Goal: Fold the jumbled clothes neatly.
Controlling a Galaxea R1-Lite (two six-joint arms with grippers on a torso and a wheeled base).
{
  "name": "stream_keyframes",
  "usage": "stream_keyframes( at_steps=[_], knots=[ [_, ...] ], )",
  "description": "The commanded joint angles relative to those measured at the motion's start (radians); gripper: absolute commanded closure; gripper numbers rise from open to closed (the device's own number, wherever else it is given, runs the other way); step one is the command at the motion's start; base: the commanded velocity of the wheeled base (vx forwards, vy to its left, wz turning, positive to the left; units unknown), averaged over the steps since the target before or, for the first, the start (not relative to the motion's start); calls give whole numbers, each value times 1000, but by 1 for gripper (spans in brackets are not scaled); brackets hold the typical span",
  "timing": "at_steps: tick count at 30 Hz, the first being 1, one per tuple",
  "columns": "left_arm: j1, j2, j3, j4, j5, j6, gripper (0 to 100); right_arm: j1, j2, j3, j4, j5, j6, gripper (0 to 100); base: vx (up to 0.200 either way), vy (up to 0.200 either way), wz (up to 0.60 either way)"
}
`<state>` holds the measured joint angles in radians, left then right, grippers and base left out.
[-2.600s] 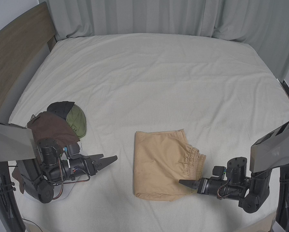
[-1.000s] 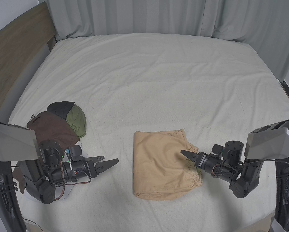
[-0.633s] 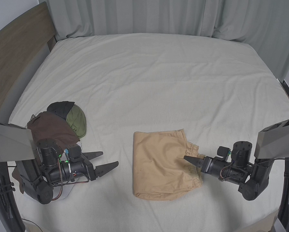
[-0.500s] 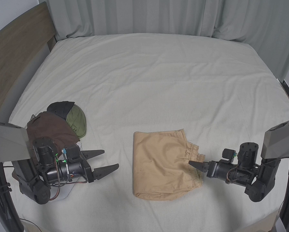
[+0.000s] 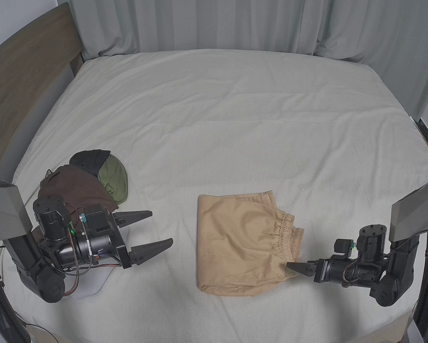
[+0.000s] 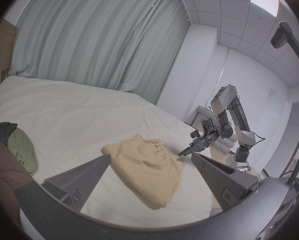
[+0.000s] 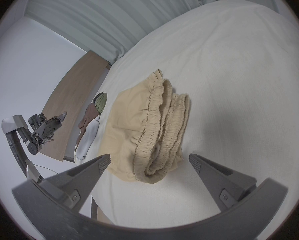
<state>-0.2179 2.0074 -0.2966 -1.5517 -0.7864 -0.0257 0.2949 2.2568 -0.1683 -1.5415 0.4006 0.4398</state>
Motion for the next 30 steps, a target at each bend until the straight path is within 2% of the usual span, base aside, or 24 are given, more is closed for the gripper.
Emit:
stream_keyframes(
  at_steps=[1,9,14,24,30],
  knots=[
    [0,-3,1,-1,-1,0,0,10,76,-33,-2,1,7,0,0,0,0],
    [2,1,1,-1,-1,0,0,44,156,-97,-2,0,27,0,0,0,0],
    [3,2,2,-1,-1,0,0,82,187,-158,-3,-2,79,0,0,0,0],
    [3,2,2,-1,-1,0,0,84,178,-186,-5,-5,91,0,0,0,0],
    [3,2,5,-1,-1,0,0,81,188,-198,-5,-32,91,0,0,0,0]
  ],
)
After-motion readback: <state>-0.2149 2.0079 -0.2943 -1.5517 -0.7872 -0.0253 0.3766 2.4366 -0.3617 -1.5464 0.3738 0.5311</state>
